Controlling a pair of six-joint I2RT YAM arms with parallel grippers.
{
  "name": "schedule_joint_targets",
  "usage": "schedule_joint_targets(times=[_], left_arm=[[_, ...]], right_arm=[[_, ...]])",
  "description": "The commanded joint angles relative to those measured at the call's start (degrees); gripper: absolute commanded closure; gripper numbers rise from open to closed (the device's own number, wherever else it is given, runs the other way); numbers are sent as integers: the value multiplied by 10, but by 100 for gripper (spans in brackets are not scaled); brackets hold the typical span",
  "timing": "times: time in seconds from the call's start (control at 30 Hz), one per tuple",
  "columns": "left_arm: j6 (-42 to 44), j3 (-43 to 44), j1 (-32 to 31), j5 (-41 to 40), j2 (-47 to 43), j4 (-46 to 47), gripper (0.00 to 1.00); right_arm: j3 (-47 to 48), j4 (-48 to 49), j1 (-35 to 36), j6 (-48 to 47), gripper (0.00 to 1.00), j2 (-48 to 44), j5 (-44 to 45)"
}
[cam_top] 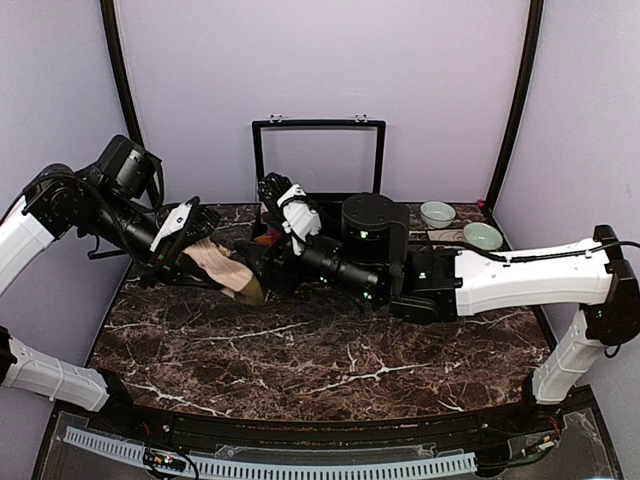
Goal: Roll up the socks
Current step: Roll the sock.
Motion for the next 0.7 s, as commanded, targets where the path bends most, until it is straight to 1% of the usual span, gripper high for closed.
schedule_joint_targets(times=[0.0,0.07,0.13,0.23,0.27,0.3,0.4,0.47,0.6,0.67], left_arm=[[18,15,-3,70,-1,-52,100],[16,14,-2,67,1,-50,100],[9,8,-2,53,1,-39,100],[5,-10,-2,-10,-4,-8,100],[7,-18,-2,-24,-5,1,100],[11,-22,-2,-34,-7,7,100],[22,-26,-3,-40,-9,13,100],[37,-21,-2,-36,-8,3,100],[69,-3,-2,-5,4,-36,100],[61,-6,-3,-19,7,-23,100]], right_arm=[[-9,-16,-7,-15,36,-20,0],[-14,-16,-6,-16,34,-41,-41],[-23,-15,-6,-19,29,-55,-88],[-32,-24,-13,-9,19,-69,-154],[-34,-24,-17,6,18,-70,-179],[-36,-18,-23,24,18,-70,-203],[-41,25,-35,74,21,-58,-270],[-26,36,-35,83,23,-41,-306],[31,-11,-34,68,25,6,-360],[54,-22,-34,66,25,24,-370]])
